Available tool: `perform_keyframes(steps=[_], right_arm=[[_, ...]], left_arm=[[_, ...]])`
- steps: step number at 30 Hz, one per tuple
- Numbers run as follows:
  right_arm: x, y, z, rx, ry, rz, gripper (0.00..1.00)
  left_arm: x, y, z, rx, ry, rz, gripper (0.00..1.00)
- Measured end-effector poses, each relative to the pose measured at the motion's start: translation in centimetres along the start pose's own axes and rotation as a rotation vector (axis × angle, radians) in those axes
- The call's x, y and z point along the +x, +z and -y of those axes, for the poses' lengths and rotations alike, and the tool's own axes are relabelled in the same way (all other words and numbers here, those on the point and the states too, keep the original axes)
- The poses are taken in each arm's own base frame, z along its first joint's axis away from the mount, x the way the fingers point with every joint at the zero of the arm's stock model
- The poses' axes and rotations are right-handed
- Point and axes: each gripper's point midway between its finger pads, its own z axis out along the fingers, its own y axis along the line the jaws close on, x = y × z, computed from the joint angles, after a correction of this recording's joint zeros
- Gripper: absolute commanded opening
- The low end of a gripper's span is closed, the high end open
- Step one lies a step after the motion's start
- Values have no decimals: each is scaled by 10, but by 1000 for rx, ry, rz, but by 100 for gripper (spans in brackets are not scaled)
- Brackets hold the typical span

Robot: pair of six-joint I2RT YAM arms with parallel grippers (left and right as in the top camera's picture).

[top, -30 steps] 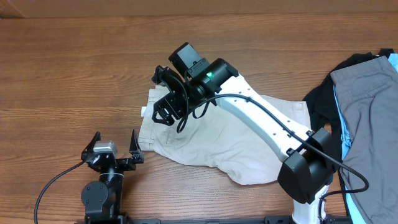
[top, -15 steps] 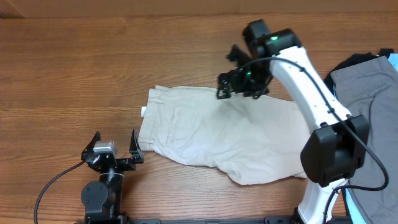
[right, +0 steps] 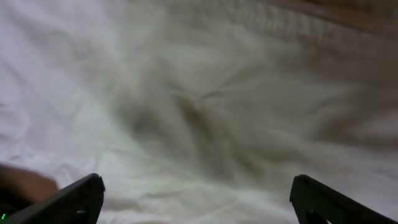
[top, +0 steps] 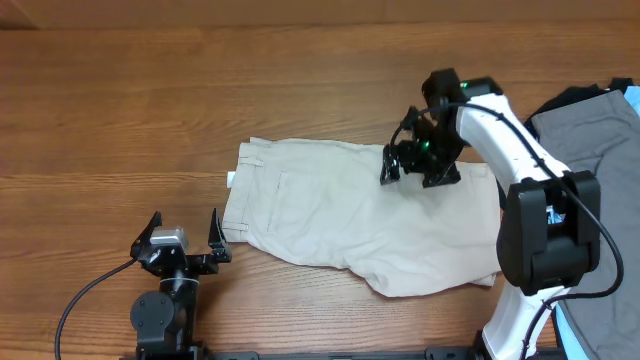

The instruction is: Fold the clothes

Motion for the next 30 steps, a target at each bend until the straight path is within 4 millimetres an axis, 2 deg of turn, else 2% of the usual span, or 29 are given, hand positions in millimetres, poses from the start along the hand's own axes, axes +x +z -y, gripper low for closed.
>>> perform_keyframes(steps=[5, 11, 19, 30], right_arm=[[2, 33, 15, 16, 55, 23, 100], [-10, 33, 14, 2, 64, 119, 100], [-44, 27, 5, -40, 11, 261, 100], [-46, 28, 1, -46, -19, 268, 100]], left_arm=[[0, 0, 0, 0, 0, 0, 100], [0, 0, 0, 0, 0, 0, 100], [0, 0, 0, 0, 0, 0, 100], [0, 0, 0, 0, 0, 0, 100]])
